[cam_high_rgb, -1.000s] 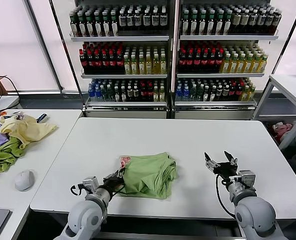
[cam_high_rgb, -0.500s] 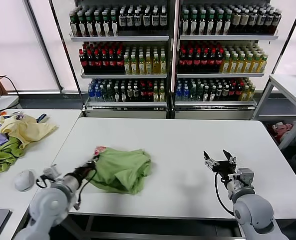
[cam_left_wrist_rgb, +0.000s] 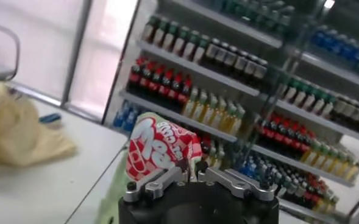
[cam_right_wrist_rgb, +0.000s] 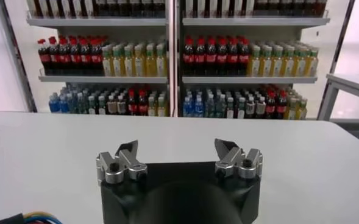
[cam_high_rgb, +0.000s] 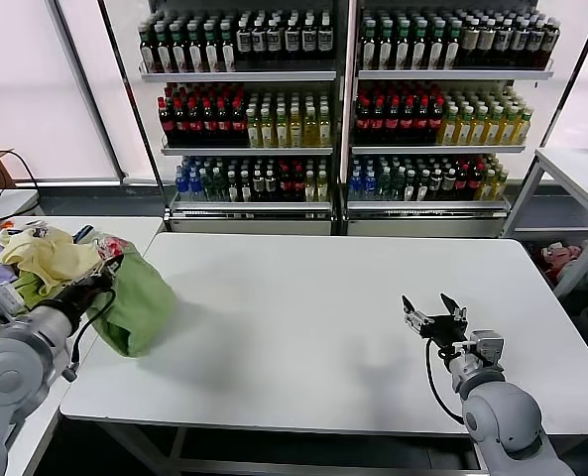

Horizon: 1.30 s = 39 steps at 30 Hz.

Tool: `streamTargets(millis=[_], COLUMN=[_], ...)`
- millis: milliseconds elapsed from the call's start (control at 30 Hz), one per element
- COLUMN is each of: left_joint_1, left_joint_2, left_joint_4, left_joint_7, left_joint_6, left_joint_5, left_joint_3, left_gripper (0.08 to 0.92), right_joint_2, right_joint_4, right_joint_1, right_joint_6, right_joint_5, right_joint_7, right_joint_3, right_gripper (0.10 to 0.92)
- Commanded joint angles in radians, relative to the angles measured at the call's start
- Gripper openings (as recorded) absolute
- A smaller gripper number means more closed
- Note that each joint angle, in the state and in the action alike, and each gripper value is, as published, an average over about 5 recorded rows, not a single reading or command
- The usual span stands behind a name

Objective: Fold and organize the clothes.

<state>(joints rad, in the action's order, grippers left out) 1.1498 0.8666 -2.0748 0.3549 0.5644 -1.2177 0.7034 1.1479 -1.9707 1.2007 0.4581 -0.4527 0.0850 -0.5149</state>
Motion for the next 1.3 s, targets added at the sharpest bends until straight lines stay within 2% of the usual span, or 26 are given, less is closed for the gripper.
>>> streamTargets(millis=[33, 133, 267, 433, 633, 800, 1000, 1133, 1300], left_joint_1=[-0.031, -0.063, -0.141, -0.204, -0.252, -0.217, -0.122, -0.039, 0.067], left_joint_2=[0.150, 0.243, 0.338, 0.396, 0.448, 0.453, 0.434, 0.398, 0.343], left_joint_4=[0.006, 0.103, 0.141, 0.190, 0.234, 0.180, 0.083, 0.010, -0.016], left_joint_7=[-0.065, -0.090, -0.082, -0.078, -0.077, -0.082, -0.105, -0.119, -0.113], left_joint_6=[-0.025, -0.033, -0.013, 0.003, -0.014, -0.073, -0.131, -0.168, -0.253], left_joint_5=[0.680, 0.833, 0.864, 0.854, 0.817, 0.703, 0.610, 0.626, 0.755], left_joint_3=[-0.495, -0.629, -0.735, -0.822, -0.842, -0.820, -0.747, -0.649, -0.521], left_gripper=[0.121, 0.121, 0.121, 0.121, 0.142, 0.270, 0.442, 0.555, 0.693], right_joint_2=[-0.001, 0.000, 0.001, 0.004, 0.001, 0.002, 0.026, 0.062, 0.154], right_joint_4=[-0.005, -0.003, -0.004, -0.006, 0.002, 0.004, 0.012, 0.024, 0.087], right_joint_1=[0.000, 0.000, 0.000, 0.004, 0.002, -0.006, -0.026, -0.045, -0.103], right_joint_6=[-0.004, -0.007, -0.007, -0.007, -0.009, -0.008, -0.007, -0.009, -0.012], right_joint_5=[0.001, 0.001, 0.001, 0.002, 0.003, 0.005, 0.026, 0.050, 0.109], right_joint_7=[-0.001, -0.002, -0.002, -0.003, -0.005, -0.003, 0.008, 0.033, 0.078], right_joint_3=[0.000, -0.004, -0.010, -0.018, -0.018, -0.004, 0.070, 0.163, 0.320], right_gripper=[0.823, 0.823, 0.823, 0.823, 0.823, 0.823, 0.823, 0.823, 0.823])
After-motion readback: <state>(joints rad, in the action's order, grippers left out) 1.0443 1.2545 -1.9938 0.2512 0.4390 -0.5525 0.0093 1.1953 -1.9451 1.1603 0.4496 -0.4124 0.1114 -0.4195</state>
